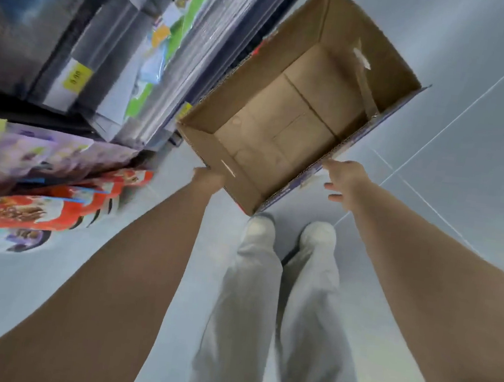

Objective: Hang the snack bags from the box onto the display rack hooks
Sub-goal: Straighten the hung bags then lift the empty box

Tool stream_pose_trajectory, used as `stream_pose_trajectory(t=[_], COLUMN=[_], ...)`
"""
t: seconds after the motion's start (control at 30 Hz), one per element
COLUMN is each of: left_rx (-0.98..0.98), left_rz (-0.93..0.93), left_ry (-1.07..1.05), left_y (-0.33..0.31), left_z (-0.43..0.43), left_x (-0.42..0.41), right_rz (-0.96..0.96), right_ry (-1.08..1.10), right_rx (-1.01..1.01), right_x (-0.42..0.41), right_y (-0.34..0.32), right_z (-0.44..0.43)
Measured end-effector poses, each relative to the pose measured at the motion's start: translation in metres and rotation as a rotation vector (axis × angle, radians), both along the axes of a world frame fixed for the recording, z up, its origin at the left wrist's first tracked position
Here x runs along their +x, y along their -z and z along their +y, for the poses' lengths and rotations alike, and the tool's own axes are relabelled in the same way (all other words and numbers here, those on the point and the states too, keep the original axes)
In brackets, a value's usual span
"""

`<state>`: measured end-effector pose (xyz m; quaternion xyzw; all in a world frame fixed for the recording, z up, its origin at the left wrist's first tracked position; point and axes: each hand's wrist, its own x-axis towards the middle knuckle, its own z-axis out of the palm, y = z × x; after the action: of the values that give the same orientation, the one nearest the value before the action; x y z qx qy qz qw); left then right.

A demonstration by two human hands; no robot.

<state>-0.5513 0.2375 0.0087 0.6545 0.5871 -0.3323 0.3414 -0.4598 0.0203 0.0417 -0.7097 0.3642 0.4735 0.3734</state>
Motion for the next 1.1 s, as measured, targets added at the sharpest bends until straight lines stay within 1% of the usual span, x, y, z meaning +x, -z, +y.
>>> stream_pose_trajectory(t=[0.1,0.13,0.23,0.3,0.43,0.57,0.63,0.73,0.83,0.93,1.0,1.1], left_rx=[-0.178,-0.196,-0.175,-0.193,-0.308,-0.412,-0.442,-0.463,-0.481,-0.436,-0.433,-0.464], left_rz=[0.047,0.03,-0.097,-0.162,-0.267,-0.33,-0.355,-0.396,-0.439,-0.438,-0.444,-0.447], left_ry=[-0.212,-0.277,-0.446,-0.492,-0.432,-0.427,-0.451,-0.454,-0.431,-0.334,-0.3,-0.338], left_y=[0.023,0.03,0.044,0.044,0.03,0.009,-0.002,-0.024,-0.043,-0.058,-0.063,-0.061], left_z=[-0.014,-0.018,-0.028,-0.032,-0.048,-0.07,-0.08,-0.094,-0.107,-0.118,-0.123,-0.132], left_x=[-0.018,-0.017,-0.004,0.008,0.046,0.105,0.135,0.183,0.232,0.284,0.323,0.383], right_rz=[0.034,0.038,0.025,-0.011,-0.157,-0.223,-0.287,-0.314,-0.278,-0.256,-0.278,-0.309], right_ry=[0.003,-0.005,-0.047,-0.039,0.072,0.14,0.15,0.107,-0.015,-0.103,-0.166,-0.209], right_rx=[0.039,0.048,0.076,0.109,0.183,0.238,0.226,0.212,0.191,0.118,0.066,0.031], right_x=[-0.011,-0.013,-0.017,-0.015,0.007,0.057,0.087,0.127,0.165,0.213,0.251,0.309], right_y=[0.031,0.038,0.051,0.052,0.04,0.027,0.018,0.0,-0.017,-0.038,-0.049,-0.055], right_z=[0.002,0.004,0.007,0.005,-0.005,-0.014,-0.02,-0.029,-0.036,-0.043,-0.049,-0.059])
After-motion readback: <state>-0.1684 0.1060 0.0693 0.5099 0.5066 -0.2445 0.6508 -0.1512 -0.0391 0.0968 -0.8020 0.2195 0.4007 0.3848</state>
